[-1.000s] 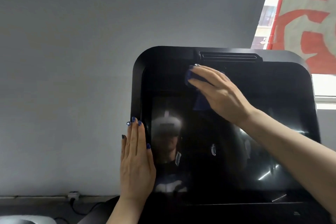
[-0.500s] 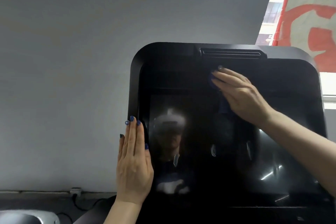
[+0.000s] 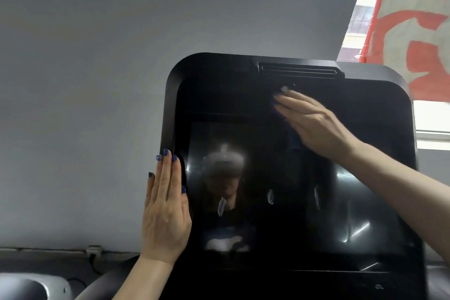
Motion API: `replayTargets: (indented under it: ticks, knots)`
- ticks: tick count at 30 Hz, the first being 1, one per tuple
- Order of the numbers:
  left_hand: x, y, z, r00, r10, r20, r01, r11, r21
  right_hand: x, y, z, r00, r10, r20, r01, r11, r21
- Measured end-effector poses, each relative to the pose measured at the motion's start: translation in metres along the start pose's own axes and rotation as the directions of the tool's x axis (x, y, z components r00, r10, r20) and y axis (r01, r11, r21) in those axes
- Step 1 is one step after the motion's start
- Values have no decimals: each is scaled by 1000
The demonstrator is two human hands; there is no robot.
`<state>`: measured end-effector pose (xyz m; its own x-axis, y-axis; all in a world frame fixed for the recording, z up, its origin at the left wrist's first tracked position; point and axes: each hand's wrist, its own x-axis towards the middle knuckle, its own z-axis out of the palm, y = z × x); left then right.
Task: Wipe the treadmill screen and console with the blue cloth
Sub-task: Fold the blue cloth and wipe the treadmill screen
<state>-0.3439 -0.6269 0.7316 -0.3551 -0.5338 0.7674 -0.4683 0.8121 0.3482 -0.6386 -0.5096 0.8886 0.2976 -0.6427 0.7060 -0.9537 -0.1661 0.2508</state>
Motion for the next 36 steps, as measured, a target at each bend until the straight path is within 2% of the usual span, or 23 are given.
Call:
replayTargets:
  ticks: [5, 10, 13, 17, 21, 24, 29, 32, 36]
  knots:
    - [3, 4, -6, 998, 57, 28, -59, 996, 61, -3, 12, -10, 992, -80, 100, 76, 996, 47]
    - [22, 12, -12, 978, 199, 65, -203, 978, 58, -30, 26, -22, 998, 48, 44, -47, 999, -25]
    - [30, 9, -10, 981, 186, 60, -190, 979, 74, -16, 12, -11, 996, 80, 31, -80, 997, 18]
    - [28, 10, -8, 978, 201, 58, -206, 973, 100, -30, 31, -22, 997, -15, 71, 13, 999, 30]
    - [26, 13, -8, 979, 195, 53, -200, 974, 108, -65, 59, -39, 995, 95, 3, -95, 995, -30]
    - [25, 12, -7, 983, 181, 34, -183, 977, 109, -60, 50, -27, 989, 137, -57, -139, 990, -30]
    - [25, 13, -7, 983, 178, 36, -181, 979, 98, -75, 52, -40, 997, 66, 33, -65, 998, -25]
    - [26, 13, -7, 981, 188, 45, -191, 978, 86, -93, 63, -54, 990, 140, 0, -140, 990, -32]
    - [25, 13, -8, 982, 182, 48, -185, 979, 83, -82, 54, -39, 979, 198, -49, -200, 979, -28]
